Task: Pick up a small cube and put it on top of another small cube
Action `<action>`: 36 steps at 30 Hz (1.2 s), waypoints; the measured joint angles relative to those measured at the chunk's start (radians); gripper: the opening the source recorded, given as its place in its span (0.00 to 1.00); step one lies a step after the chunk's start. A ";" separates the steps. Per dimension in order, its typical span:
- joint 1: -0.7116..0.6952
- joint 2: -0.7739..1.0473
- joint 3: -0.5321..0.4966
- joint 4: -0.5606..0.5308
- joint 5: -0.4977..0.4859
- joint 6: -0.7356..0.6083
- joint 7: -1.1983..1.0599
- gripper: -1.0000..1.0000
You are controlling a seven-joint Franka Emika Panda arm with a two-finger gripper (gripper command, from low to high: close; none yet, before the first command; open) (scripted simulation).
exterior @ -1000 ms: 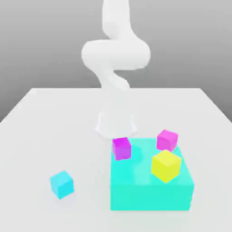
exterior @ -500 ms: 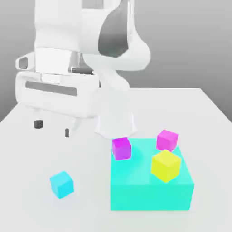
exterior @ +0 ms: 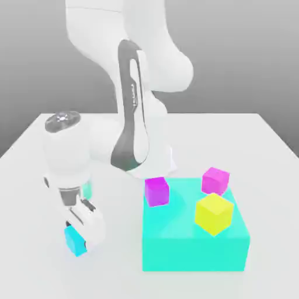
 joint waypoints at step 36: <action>0.390 -0.869 0.093 -0.247 -0.029 -0.622 -0.402 0.00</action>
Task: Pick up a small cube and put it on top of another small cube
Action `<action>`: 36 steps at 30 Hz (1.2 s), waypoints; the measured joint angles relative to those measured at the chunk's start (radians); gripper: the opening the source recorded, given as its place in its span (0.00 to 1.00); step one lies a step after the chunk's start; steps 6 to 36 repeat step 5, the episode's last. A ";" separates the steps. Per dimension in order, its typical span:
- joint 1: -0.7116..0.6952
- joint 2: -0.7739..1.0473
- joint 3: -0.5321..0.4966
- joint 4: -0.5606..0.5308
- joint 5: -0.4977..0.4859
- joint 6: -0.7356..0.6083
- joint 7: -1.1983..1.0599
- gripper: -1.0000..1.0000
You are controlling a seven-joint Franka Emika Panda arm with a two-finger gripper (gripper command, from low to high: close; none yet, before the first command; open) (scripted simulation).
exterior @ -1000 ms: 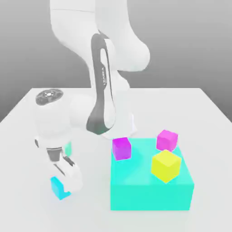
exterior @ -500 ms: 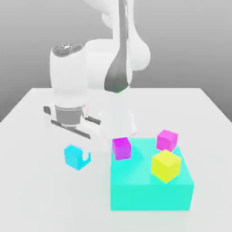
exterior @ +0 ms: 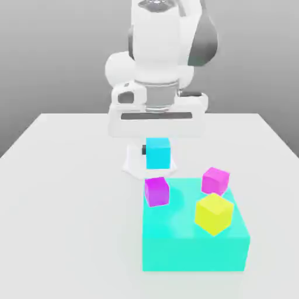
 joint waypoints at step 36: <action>-0.002 0.078 0.006 -0.031 0.003 0.109 -0.002 1.00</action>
